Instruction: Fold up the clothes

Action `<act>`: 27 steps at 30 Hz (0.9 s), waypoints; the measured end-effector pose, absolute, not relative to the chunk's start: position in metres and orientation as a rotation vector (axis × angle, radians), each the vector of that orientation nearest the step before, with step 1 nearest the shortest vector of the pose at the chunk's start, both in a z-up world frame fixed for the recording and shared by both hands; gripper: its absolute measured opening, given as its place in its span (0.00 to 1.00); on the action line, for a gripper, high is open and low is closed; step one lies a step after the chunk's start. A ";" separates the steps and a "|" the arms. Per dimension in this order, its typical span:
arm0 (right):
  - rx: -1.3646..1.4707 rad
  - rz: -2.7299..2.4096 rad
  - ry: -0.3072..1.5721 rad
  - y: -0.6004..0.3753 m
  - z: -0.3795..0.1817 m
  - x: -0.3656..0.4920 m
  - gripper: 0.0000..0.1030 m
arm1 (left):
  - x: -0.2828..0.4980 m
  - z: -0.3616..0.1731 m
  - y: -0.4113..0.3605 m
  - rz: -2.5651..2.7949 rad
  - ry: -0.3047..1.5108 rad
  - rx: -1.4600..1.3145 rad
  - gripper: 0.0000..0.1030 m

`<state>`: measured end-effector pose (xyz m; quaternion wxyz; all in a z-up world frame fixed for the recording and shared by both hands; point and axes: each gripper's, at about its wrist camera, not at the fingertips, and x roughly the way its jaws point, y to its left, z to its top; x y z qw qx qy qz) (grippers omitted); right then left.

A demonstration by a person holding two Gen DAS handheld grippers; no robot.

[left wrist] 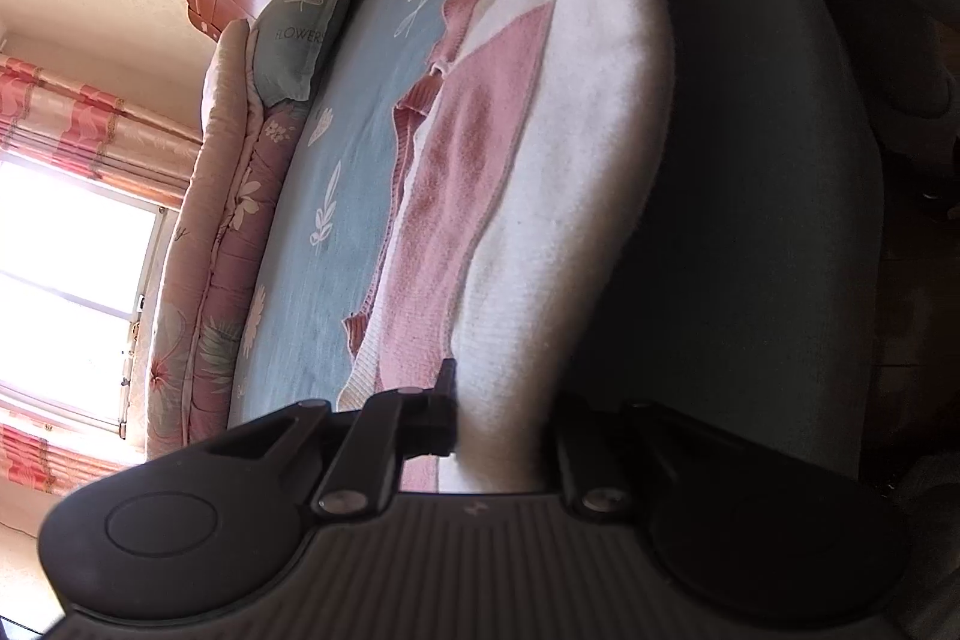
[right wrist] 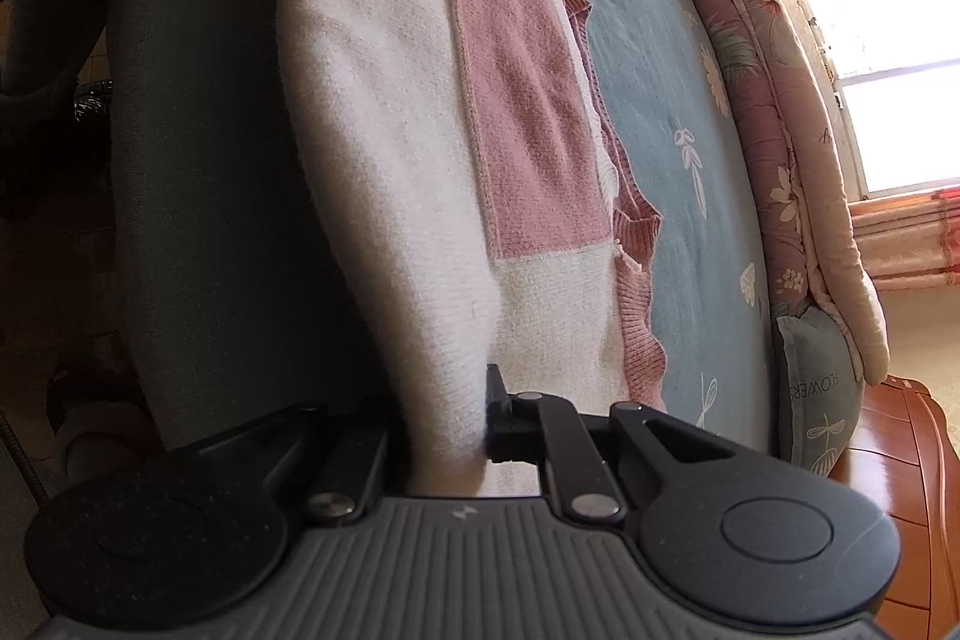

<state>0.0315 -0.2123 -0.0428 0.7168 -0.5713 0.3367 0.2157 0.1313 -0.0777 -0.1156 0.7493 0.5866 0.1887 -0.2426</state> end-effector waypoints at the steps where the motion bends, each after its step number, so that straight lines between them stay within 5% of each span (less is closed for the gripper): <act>1: -1.267 0.474 0.747 -0.212 -0.045 0.031 0.14 | 0.130 -0.118 -0.078 -0.530 0.428 1.282 0.10; 11: -1.067 0.528 0.931 -0.263 -0.006 0.018 0.67 | 0.133 -0.069 -0.021 -0.686 0.748 1.011 0.18; 18: -0.591 0.480 0.878 -0.300 0.048 0.055 0.79 | 0.170 -0.036 -0.006 -0.604 0.754 0.804 0.29; 27: -0.346 0.376 0.978 -0.303 -0.023 0.073 0.85 | 0.194 -0.047 -0.013 -0.598 0.808 0.601 0.34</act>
